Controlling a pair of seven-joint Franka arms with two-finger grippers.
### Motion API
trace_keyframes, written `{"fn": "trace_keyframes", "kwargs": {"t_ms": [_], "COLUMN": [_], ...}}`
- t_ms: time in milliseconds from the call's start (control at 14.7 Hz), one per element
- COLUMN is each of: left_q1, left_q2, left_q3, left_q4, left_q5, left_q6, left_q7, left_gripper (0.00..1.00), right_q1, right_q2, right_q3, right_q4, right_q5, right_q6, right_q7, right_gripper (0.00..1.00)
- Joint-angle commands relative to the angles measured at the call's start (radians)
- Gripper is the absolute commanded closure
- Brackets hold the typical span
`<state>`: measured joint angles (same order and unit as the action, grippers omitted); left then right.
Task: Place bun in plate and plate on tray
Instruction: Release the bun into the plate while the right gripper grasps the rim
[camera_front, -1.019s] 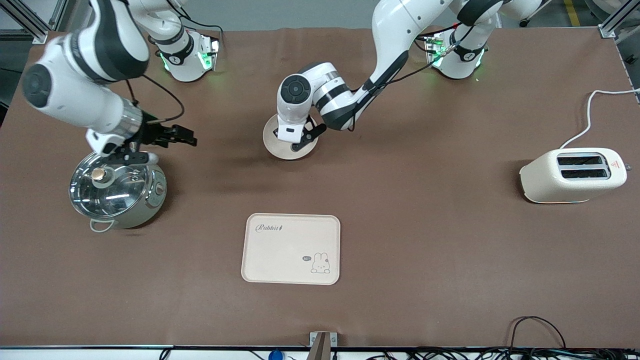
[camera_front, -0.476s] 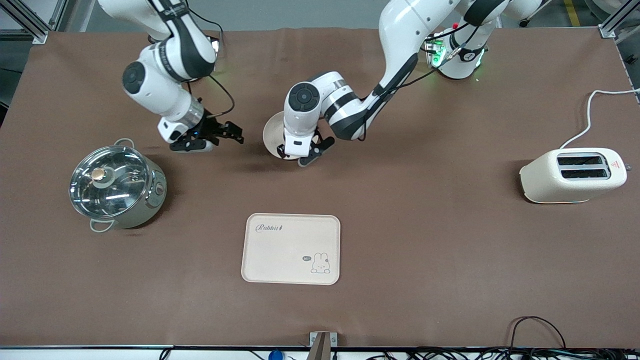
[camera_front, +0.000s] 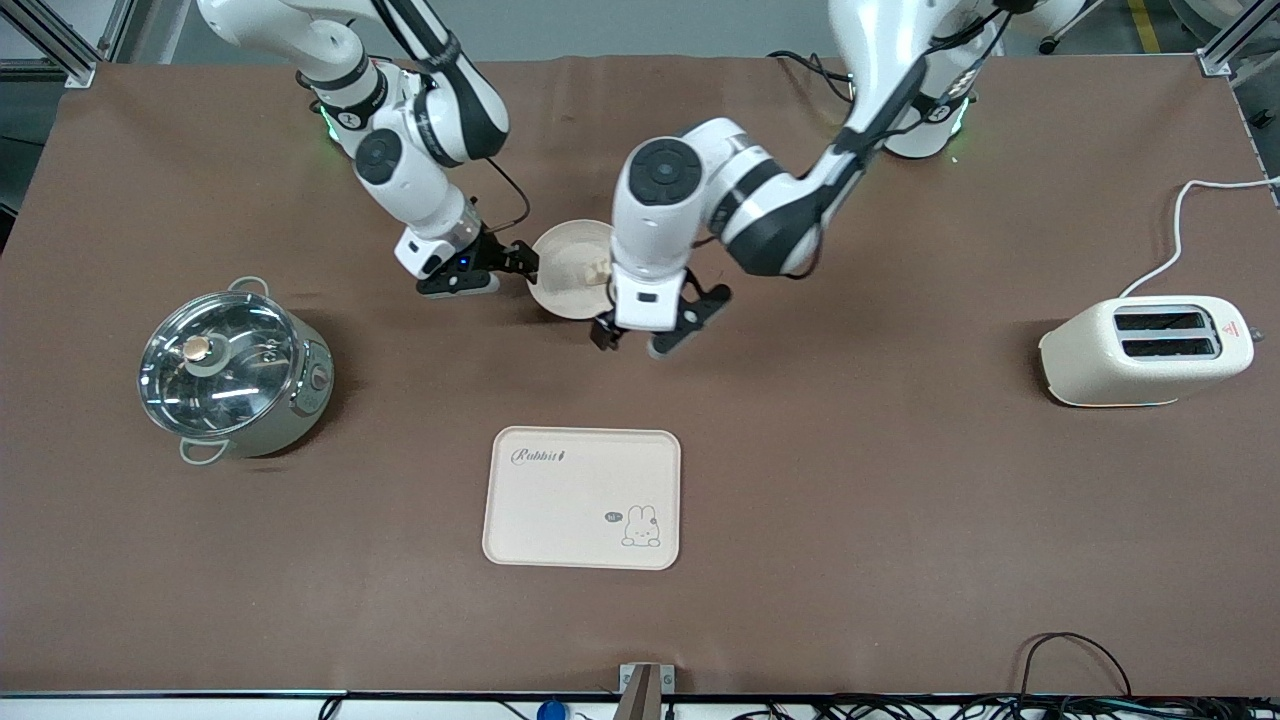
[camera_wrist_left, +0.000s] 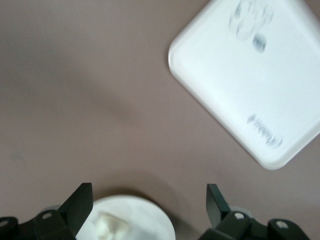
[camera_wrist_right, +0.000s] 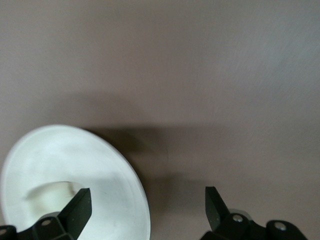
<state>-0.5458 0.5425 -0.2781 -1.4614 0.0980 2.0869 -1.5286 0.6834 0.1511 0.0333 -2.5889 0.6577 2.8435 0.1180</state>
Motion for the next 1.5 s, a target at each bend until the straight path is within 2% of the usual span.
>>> {"fn": "trace_keyframes", "kwargs": {"t_ms": [0, 136, 204, 408, 680, 883, 951, 1155, 1291, 1427], "left_q1": [0.134, 0.239, 0.289, 0.429, 0.567, 0.648, 0.664, 0.665, 0.646, 0.632], "left_q2": [-0.093, -0.139, -0.162, -0.222, -0.318, -0.372, -0.395, -0.464, -0.512, -0.547], "left_q3": [-0.003, -0.001, -0.003, -0.003, -0.001, -0.009, -0.007, 0.006, 0.062, 0.095], "left_q4": [-0.013, -0.013, -0.013, 0.001, 0.003, 0.004, 0.004, 0.004, -0.007, -0.016], "left_q5": [0.014, 0.014, 0.014, 0.014, 0.035, 0.026, 0.023, 0.014, -0.015, -0.037], "left_q6": [-0.082, -0.103, -0.126, -0.204, -0.292, -0.358, -0.381, -0.461, -0.504, -0.562], "left_q7": [0.172, 0.324, 0.402, 0.683, 0.98, 1.137, 1.18, 1.258, 1.314, 1.36], "left_gripper": [0.0, 0.0, 0.0, 0.0, 0.0, 0.0, 0.0, 0.0, 0.0, 0.0], "right_q1": [0.105, 0.119, 0.122, 0.13, 0.117, 0.117, 0.116, 0.096, 0.102, 0.097], "right_q2": [0.021, 0.028, 0.028, 0.047, 0.068, 0.079, 0.076, 0.065, 0.053, 0.041], "right_q3": [-0.009, -0.007, -0.007, -0.009, -0.01, -0.01, -0.01, -0.007, -0.006, -0.009], "right_q4": [-0.002, -0.01, -0.01, -0.01, -0.005, 0.001, 0.003, 0.029, 0.074, 0.154], "right_q5": [0.091, 0.094, 0.094, 0.094, 0.094, 0.095, 0.095, 0.121, 0.187, 0.21], "right_q6": [0.022, 0.024, 0.024, 0.025, 0.03, 0.056, 0.054, 0.042, 0.013, -0.07], "right_q7": [-0.001, -0.001, -0.003, -0.003, -0.014, -0.008, -0.005, -0.003, -0.008, -0.008], "right_gripper": [0.0, 0.0, 0.03, 0.29, 0.51, 0.93, 1.0, 1.0, 1.0, 1.0]}}
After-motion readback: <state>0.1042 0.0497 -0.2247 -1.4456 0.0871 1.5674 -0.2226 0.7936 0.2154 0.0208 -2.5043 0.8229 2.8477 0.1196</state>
